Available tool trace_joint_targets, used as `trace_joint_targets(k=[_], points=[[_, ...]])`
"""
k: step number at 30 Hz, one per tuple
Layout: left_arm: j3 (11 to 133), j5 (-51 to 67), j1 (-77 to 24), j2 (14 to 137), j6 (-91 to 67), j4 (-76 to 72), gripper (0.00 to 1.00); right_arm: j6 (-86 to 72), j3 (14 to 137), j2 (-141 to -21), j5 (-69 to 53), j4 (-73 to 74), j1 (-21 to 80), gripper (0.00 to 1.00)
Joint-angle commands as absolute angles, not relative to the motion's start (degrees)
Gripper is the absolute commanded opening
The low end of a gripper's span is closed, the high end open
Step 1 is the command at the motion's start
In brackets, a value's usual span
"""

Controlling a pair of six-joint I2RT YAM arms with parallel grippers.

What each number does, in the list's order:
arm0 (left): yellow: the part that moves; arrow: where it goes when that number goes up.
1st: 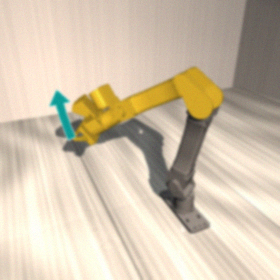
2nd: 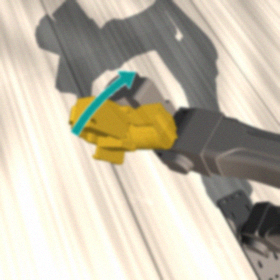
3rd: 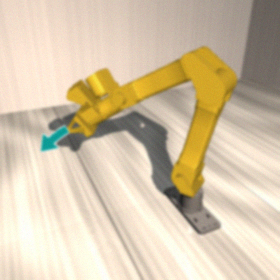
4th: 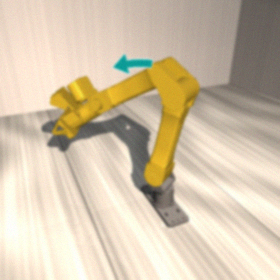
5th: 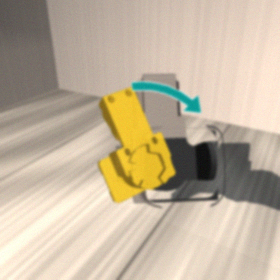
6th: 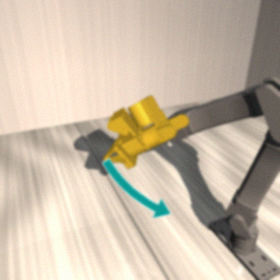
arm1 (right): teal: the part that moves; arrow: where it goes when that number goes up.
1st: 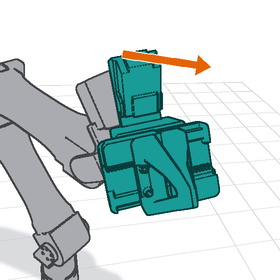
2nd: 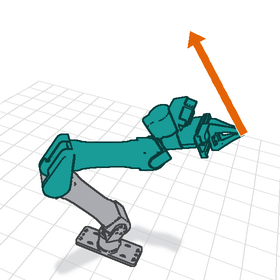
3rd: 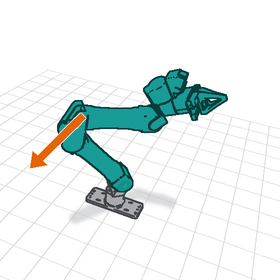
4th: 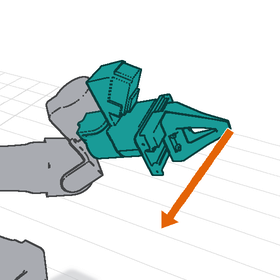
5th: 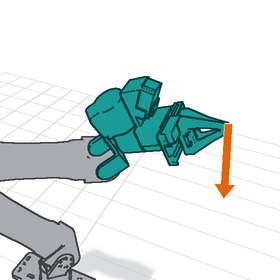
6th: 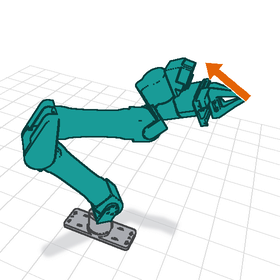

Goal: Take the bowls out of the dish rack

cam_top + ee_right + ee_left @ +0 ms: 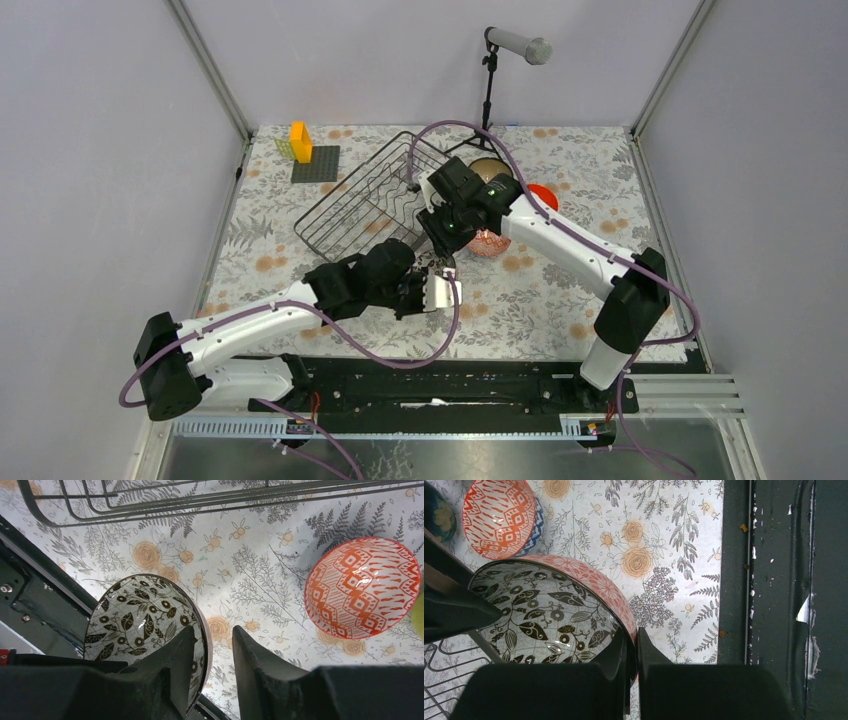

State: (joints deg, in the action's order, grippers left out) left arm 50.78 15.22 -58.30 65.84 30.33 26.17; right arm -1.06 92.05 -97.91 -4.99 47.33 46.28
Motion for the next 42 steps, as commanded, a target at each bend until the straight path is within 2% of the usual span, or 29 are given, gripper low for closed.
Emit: trace_joint_targets(k=[1, 3, 5, 6, 9, 12, 14, 21, 26, 30, 35, 42], points=[[54.4, 16.1, -58.8, 65.1, 32.2, 22.3, 0.0, -0.3, 95.0, -98.8, -2.1, 49.9, 47.5, 0.34], [54.5, 16.1, -58.8, 65.1, 32.2, 22.2, 0.0, -0.3, 95.0, -98.8, -1.2, 49.9, 47.7, 0.16], [54.4, 15.7, -58.9, 65.2, 32.0, 22.2, 0.06, -0.3, 94.8, -98.5, -0.7, 49.4, 47.7, 0.01], [54.4, 15.3, -58.9, 65.2, 31.8, 22.2, 0.11, -0.3, 94.6, -98.2, -0.4, 48.9, 47.7, 0.0], [54.1, 14.1, -58.9, 65.1, 31.3, 22.3, 0.2, -0.5, 93.9, -97.2, 2.3, 46.9, 47.6, 0.0], [53.2, 12.8, -58.9, 64.3, 30.4, 21.1, 0.43, -1.7, 92.9, -96.3, 5.1, 44.9, 47.7, 0.0], [52.0, 10.8, -58.9, 63.1, 28.5, 18.6, 0.63, -2.8, 92.1, -95.7, 7.8, 43.7, 47.6, 0.0], [46.0, -4.3, -58.8, 55.8, 13.2, 4.4, 0.96, -9.8, 86.7, -92.2, 13.9, 36.3, 43.5, 0.0], [44.7, -22.0, -58.8, 55.2, -2.7, -1.3, 0.99, -17.4, 78.3, -86.6, 12.6, 27.9, 36.2, 0.0], [47.7, -27.8, -58.8, 58.6, -7.4, 3.2, 0.99, -22.6, 70.6, -82.4, 14.1, 19.7, 32.8, 0.0], [52.5, -28.7, -58.7, 63.5, -9.2, 11.0, 0.99, -29.6, 63.3, -79.7, 18.4, 12.2, 30.6, 0.0], [53.0, -27.6, -55.2, 65.1, -11.6, 12.3, 0.99, -39.0, 57.1, -79.3, 26.3, 6.1, 29.5, 0.0]])
